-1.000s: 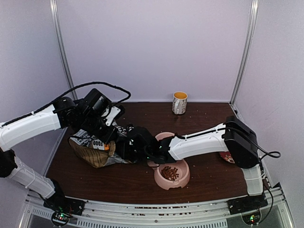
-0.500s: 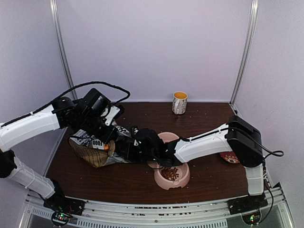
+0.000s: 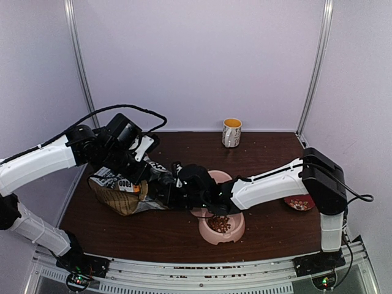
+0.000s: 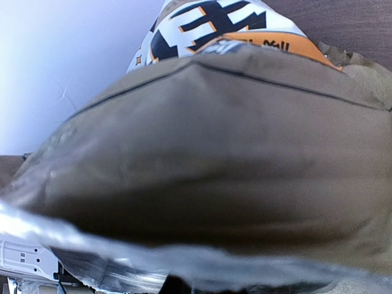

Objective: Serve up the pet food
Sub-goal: Collect the pet food from the pet food bag.

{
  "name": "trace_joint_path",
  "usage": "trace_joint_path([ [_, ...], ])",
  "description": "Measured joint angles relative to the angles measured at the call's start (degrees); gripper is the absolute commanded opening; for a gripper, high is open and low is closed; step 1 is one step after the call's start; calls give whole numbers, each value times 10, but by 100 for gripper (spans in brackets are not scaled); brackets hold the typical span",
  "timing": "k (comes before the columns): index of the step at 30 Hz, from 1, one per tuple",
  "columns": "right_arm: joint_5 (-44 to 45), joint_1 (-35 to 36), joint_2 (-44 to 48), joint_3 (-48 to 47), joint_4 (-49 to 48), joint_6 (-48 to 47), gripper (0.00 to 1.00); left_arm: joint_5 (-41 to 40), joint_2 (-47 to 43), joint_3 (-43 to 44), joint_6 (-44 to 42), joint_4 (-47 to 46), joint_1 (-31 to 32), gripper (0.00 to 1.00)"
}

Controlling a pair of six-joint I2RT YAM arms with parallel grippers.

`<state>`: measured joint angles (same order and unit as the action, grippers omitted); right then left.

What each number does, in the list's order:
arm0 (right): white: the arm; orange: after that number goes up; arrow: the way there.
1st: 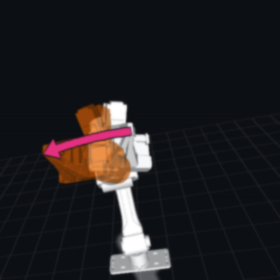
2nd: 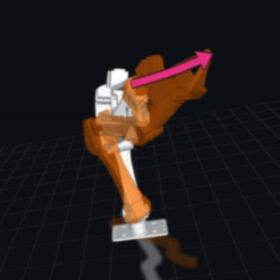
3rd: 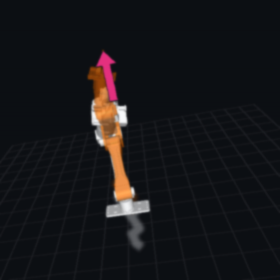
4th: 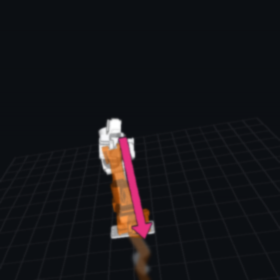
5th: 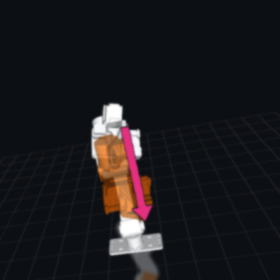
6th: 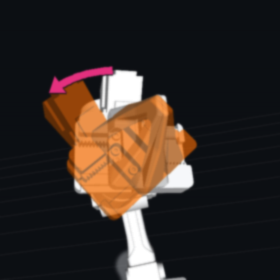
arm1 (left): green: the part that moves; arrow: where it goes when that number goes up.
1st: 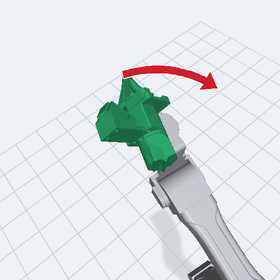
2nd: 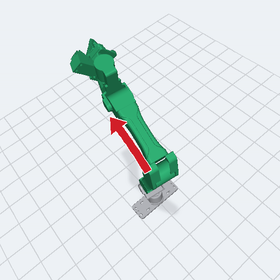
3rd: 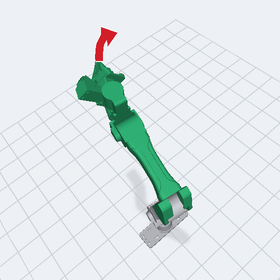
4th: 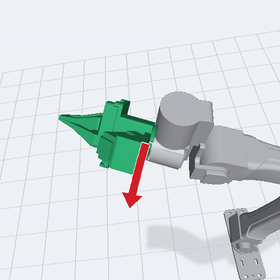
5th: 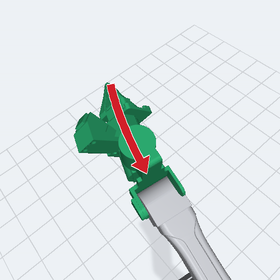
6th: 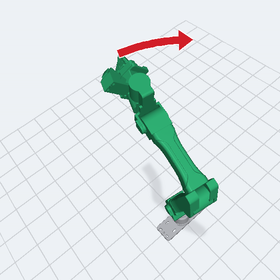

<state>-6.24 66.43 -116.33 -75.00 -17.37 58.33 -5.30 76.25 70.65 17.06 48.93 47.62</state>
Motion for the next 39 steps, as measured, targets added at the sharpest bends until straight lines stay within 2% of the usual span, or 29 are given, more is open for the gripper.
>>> trace_joint_path([
  [31, 29, -16, 115, 86, 12, -14, 0, -7, -4, 0, 0, 0, 0, 0],
  [39, 18, -24, 138, 137, -40, 0, 0, -9, -4, 0, 0, -1, 0, 0],
])
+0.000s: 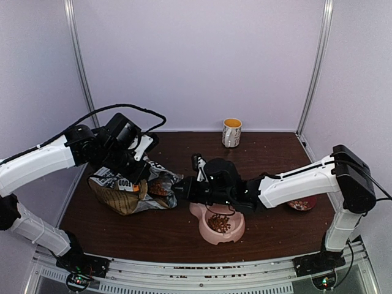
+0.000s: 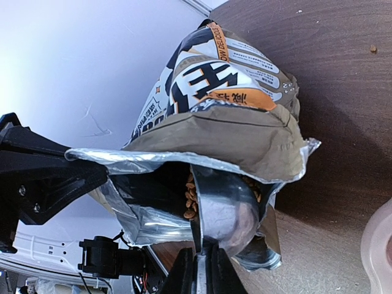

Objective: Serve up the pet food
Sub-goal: Collect the pet food from the pet food bag, then place the pet food in the pet food bowl.

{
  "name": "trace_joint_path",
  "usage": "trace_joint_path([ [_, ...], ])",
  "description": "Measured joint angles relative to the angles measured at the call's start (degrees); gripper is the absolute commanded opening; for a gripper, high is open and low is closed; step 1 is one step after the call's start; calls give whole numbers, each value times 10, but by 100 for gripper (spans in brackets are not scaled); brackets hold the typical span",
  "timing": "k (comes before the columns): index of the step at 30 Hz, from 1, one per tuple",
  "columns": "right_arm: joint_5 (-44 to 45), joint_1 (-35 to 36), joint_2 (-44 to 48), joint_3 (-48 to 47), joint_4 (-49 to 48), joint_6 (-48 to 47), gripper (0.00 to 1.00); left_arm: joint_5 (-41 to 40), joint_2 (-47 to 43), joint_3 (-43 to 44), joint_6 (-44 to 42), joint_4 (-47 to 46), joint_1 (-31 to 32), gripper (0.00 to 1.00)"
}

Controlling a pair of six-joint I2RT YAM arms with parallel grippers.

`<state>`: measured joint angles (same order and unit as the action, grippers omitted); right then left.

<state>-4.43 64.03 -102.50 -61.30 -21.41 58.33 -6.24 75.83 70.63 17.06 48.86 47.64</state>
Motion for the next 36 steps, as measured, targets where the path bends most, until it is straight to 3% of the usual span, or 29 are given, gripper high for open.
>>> trace_joint_path([
  [14, -49, -16, 13, 74, -114, 40, 0, -6, 0, 0, 0, -2, 0, 0],
  [36, -74, -17, 119, 197, -177, 81, 0, -24, -14, 0, 0, -4, 0, 0],
])
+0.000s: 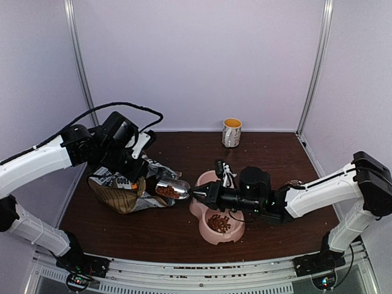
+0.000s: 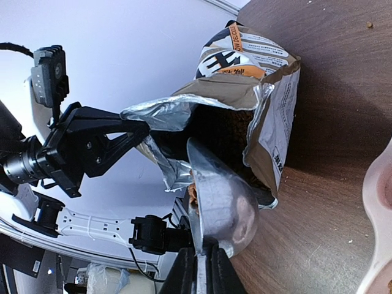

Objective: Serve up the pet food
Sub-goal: Place the pet food in the pet food bowl.

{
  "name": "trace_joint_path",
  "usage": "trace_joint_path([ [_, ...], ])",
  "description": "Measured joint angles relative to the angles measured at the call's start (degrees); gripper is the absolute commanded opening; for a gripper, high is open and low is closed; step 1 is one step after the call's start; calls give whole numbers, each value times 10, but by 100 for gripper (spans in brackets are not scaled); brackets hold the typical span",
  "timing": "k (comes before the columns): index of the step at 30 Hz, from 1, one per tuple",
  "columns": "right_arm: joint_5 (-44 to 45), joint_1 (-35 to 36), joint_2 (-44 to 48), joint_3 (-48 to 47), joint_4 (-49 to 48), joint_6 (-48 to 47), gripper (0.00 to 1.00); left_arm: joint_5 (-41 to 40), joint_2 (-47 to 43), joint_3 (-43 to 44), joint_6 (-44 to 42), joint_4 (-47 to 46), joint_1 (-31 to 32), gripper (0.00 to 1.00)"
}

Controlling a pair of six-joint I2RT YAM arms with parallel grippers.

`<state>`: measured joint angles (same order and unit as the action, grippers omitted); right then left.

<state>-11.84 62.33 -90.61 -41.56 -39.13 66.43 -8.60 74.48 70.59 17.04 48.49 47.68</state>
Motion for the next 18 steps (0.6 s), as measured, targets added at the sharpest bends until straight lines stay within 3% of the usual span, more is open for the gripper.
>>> trace_joint_path([
  [18, 0, -21, 154, 100, 13, 9, 0, -2, -1, 0, 0, 0, 0, 0],
])
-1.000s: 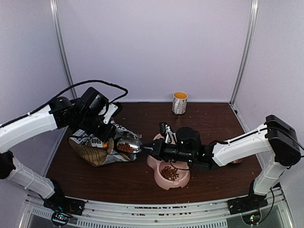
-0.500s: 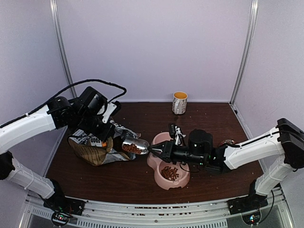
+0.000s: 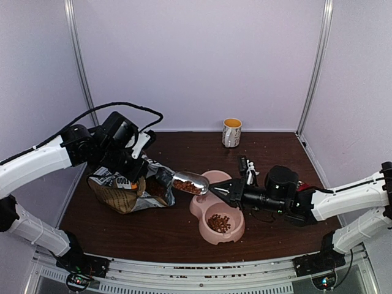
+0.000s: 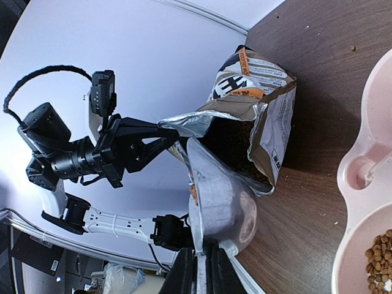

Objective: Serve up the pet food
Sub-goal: Place the pet food in the pet food bowl.

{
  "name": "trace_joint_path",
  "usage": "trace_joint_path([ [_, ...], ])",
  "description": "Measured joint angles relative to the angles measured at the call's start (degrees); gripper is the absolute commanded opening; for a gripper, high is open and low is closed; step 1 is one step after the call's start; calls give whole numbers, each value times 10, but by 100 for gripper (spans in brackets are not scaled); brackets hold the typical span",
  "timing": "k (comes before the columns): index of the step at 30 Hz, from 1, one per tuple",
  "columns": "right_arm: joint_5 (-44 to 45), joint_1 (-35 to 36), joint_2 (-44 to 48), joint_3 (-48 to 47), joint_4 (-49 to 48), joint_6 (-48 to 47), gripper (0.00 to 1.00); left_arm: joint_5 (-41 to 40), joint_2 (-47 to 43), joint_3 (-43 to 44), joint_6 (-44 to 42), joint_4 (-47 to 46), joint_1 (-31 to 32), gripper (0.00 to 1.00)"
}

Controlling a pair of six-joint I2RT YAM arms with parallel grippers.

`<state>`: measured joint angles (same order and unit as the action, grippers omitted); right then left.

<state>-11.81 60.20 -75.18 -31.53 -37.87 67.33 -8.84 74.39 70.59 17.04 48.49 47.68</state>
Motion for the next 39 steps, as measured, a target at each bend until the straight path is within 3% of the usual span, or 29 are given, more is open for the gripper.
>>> trace_joint_path([
  [14, 1, -44, 161, 80, 74, 0, 0, -2, -2, 0, 0, 0, 0, 0],
  [39, 0, -97, 318, 141, 184, -4, 0, -6, -2, 0, 0, 0, 0, 0],
])
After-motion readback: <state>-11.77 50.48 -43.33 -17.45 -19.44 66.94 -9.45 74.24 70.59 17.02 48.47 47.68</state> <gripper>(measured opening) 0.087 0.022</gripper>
